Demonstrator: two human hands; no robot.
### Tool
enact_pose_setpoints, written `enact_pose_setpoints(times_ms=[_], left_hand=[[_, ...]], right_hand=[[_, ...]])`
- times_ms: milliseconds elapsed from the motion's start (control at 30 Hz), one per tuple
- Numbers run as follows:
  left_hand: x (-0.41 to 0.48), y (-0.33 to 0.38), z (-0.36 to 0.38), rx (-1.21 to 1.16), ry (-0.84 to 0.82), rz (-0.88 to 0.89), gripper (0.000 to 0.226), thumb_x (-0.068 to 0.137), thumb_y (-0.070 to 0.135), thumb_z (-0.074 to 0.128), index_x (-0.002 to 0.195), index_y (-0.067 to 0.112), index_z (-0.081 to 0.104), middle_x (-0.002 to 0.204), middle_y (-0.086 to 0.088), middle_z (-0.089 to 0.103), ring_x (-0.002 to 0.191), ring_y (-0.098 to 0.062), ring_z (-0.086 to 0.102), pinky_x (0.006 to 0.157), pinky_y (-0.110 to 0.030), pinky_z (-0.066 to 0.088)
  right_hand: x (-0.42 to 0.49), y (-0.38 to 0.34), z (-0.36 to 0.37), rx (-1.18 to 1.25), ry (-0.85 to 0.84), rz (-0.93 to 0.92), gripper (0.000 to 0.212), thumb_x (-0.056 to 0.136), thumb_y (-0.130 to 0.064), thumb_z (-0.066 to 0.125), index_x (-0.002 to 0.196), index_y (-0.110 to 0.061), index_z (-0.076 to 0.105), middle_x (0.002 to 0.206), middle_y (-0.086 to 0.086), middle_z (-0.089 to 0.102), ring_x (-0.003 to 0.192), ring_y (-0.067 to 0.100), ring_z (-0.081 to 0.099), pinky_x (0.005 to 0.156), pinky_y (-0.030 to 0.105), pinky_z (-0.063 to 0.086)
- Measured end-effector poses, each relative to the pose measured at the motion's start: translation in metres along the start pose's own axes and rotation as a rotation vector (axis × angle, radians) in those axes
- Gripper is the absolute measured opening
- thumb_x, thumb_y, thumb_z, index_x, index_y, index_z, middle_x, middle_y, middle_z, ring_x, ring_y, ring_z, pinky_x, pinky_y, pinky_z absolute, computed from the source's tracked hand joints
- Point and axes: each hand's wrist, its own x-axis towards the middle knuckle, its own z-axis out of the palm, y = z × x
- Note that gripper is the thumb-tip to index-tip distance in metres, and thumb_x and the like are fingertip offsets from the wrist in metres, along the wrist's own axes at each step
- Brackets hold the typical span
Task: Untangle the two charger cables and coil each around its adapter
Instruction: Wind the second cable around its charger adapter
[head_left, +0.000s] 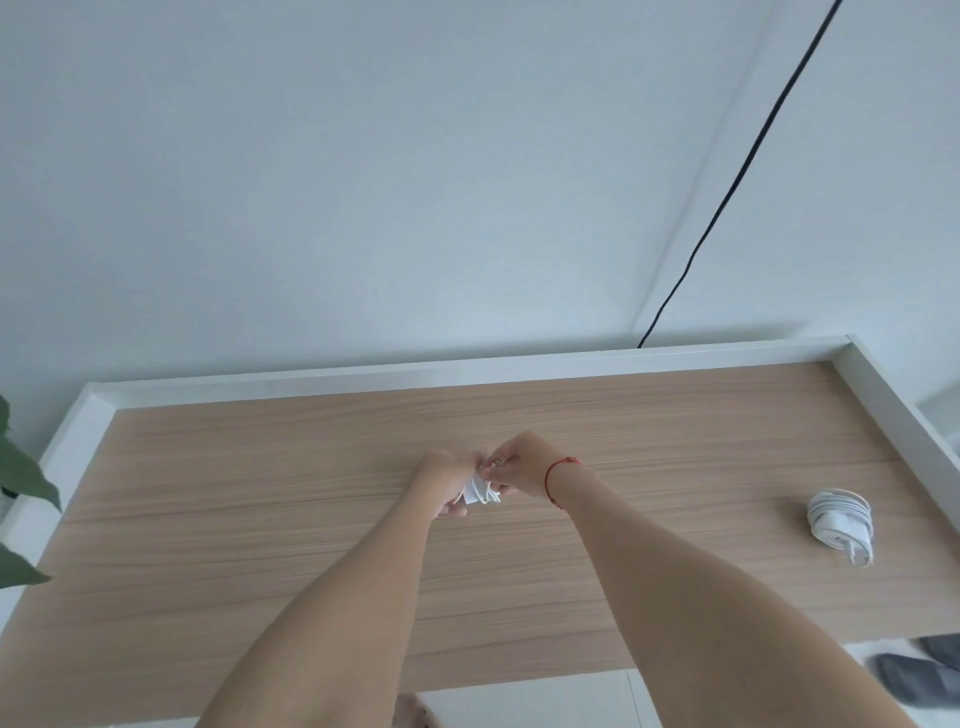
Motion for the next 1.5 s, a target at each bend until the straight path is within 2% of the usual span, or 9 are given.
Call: enact_pose_setpoints(times_ms=[100,233,433,767,867,967,1100,1233,1500], left_hand=[[0.007,-0.014,0.002,-0.113,0.056,0.135,0.031,0.089,0.034,0.061,0.09,0.005,0.071,0.075,-0.01,0.069,0.044,-0.013,0.053,0.037,-0.017,0.039],[0.008,-0.024,0.004,-0.284,0.115,0.22,0.029,0.088,0.03,0.069,0.102,0.005,0.064,0.094,-0.013,0.069,0.06,-0.017,0.064,0.043,-0.02,0.047],[0.01,-0.034,-0.002,-0.164,0.174,0.327,0.023,0.085,0.029,0.069,0.084,0.006,0.069,0.083,-0.008,0.071,0.077,-0.021,0.066,0.067,-0.032,0.054],[0.004,-0.038,-0.002,-0.155,0.159,0.412,0.013,0.079,0.021,0.074,0.089,0.016,0.079,0.075,0.005,0.07,0.067,-0.009,0.06,0.061,-0.019,0.046],[0.005,-0.035,0.0,-0.075,0.152,0.43,0.014,0.077,0.029,0.079,0.087,0.02,0.078,0.077,0.005,0.071,0.075,-0.013,0.065,0.072,-0.027,0.052],[0.001,-0.023,0.008,0.173,0.264,0.448,0.013,0.083,0.037,0.071,0.082,0.026,0.077,0.076,0.016,0.066,0.079,-0.004,0.056,0.086,-0.029,0.035],[0.0,-0.013,0.009,0.345,0.247,0.488,0.018,0.09,0.035,0.061,0.085,0.027,0.076,0.075,0.015,0.057,0.082,-0.004,0.047,0.081,-0.031,0.022],[0.001,-0.009,0.008,0.421,0.155,0.506,0.026,0.086,0.029,0.057,0.065,0.02,0.071,0.075,0.011,0.051,0.085,-0.008,0.049,0.081,-0.033,0.024],[0.001,-0.013,0.003,0.435,0.213,0.555,0.026,0.091,0.042,0.059,0.082,0.025,0.076,0.076,0.003,0.068,0.081,-0.011,0.056,0.08,-0.031,0.027]], right_hand=[[0.008,-0.001,0.006,0.111,-0.004,0.014,0.02,0.087,-0.024,0.067,0.099,-0.01,0.073,0.09,0.004,0.075,0.085,0.014,0.072,0.087,0.03,0.056],[0.017,0.003,0.007,0.236,0.005,0.022,0.019,0.087,-0.02,0.068,0.098,-0.006,0.073,0.092,0.011,0.075,0.088,0.021,0.073,0.089,0.037,0.057],[0.019,0.007,0.012,0.328,0.036,0.018,0.016,0.089,-0.019,0.067,0.094,-0.005,0.073,0.092,0.016,0.075,0.09,0.028,0.072,0.089,0.037,0.057],[0.019,0.016,0.01,0.47,0.08,0.067,0.011,0.092,-0.013,0.063,0.087,-0.009,0.072,0.077,0.005,0.069,0.071,0.013,0.066,0.075,0.018,0.058],[0.019,0.018,0.012,0.48,0.096,0.055,0.013,0.092,-0.013,0.062,0.082,-0.012,0.07,0.076,0.005,0.069,0.07,0.012,0.066,0.076,0.019,0.058],[0.015,0.02,0.014,0.52,0.119,0.04,0.012,0.093,-0.013,0.061,0.086,-0.009,0.069,0.076,0.007,0.068,0.069,0.012,0.065,0.069,0.016,0.057],[0.01,0.025,0.008,0.608,0.113,0.053,0.008,0.091,-0.012,0.064,0.085,-0.01,0.069,0.077,0.007,0.069,0.071,0.014,0.067,0.066,0.016,0.058],[0.013,0.025,0.001,0.653,0.118,0.045,0.002,0.084,-0.013,0.073,0.083,-0.012,0.073,0.086,0.01,0.074,0.08,0.024,0.071,0.08,0.032,0.06],[0.014,0.019,0.007,0.729,0.163,0.048,0.021,0.079,-0.014,0.078,0.094,-0.001,0.074,0.089,0.015,0.074,0.077,0.021,0.072,0.073,0.027,0.061]])
